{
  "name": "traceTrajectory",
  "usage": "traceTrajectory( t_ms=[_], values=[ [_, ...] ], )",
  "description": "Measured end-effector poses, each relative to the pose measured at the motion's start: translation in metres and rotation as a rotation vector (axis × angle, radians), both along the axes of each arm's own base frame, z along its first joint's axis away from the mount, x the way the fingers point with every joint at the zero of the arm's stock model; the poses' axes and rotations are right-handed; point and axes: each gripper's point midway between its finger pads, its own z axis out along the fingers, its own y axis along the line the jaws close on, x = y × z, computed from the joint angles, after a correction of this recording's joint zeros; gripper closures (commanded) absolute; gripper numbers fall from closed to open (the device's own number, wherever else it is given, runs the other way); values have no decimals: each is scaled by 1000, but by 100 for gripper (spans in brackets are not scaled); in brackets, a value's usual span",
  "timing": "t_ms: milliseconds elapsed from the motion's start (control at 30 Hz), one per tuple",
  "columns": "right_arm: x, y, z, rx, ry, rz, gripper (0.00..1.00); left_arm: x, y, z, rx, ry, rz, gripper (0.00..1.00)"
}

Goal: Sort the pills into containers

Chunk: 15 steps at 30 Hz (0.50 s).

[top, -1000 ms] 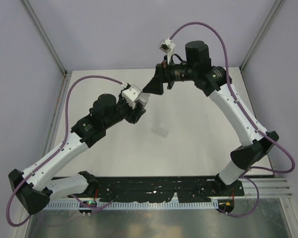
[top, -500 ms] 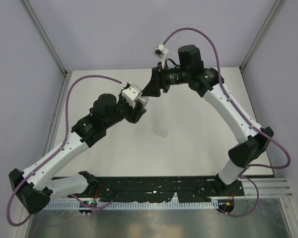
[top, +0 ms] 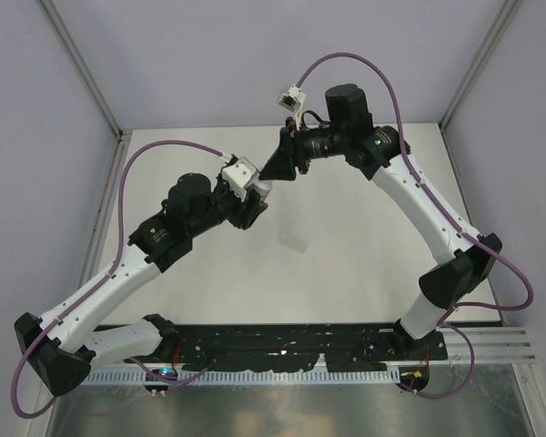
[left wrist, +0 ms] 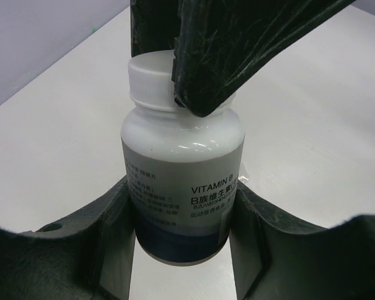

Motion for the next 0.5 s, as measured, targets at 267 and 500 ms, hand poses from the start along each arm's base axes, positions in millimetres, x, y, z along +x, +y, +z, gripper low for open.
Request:
traceTrajectory(
  t_ms=[267, 500],
  values=[
    [-30, -13, 6, -12, -135, 122, 76, -29, -11, 3, -48, 14, -204, 100],
    [-70, -29, 19, -11, -300, 253, 76, -72, -29, 16, -143, 62, -499, 100]
  ],
)
